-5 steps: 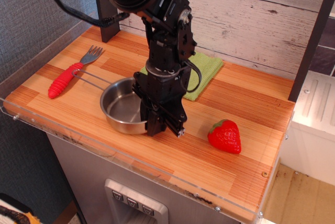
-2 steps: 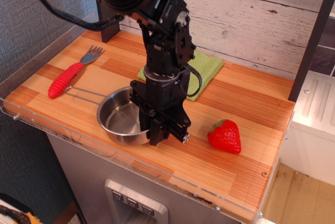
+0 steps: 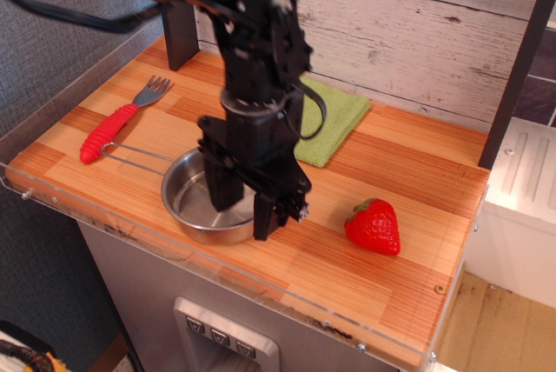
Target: Move the pot and place it beneath the towel.
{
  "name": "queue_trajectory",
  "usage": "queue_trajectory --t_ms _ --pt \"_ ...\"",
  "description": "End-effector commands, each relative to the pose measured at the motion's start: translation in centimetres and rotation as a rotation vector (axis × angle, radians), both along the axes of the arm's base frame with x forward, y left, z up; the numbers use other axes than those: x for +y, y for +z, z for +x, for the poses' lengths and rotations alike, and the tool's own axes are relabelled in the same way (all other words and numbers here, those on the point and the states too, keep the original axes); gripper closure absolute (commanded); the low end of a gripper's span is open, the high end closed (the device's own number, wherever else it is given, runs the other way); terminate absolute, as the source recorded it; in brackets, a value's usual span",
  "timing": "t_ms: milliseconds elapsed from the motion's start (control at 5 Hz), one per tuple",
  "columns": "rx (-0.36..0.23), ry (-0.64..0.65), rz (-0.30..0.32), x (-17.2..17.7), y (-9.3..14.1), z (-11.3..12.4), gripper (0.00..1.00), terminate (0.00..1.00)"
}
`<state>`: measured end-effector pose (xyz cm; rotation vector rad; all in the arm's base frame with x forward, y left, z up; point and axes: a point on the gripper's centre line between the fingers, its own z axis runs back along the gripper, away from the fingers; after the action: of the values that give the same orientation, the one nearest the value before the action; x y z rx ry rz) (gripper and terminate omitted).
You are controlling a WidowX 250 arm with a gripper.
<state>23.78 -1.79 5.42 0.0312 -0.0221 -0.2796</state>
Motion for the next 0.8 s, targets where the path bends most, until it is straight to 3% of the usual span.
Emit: queue_trajectory --t_ms 0,600 --pt "-0.124 0.232 -0.025 2.63 4.39 -1.73 0.00 0.00" --pt "-0.082 0.216 -0.078 3.21 4.22 -1.63 0.00 0.00"
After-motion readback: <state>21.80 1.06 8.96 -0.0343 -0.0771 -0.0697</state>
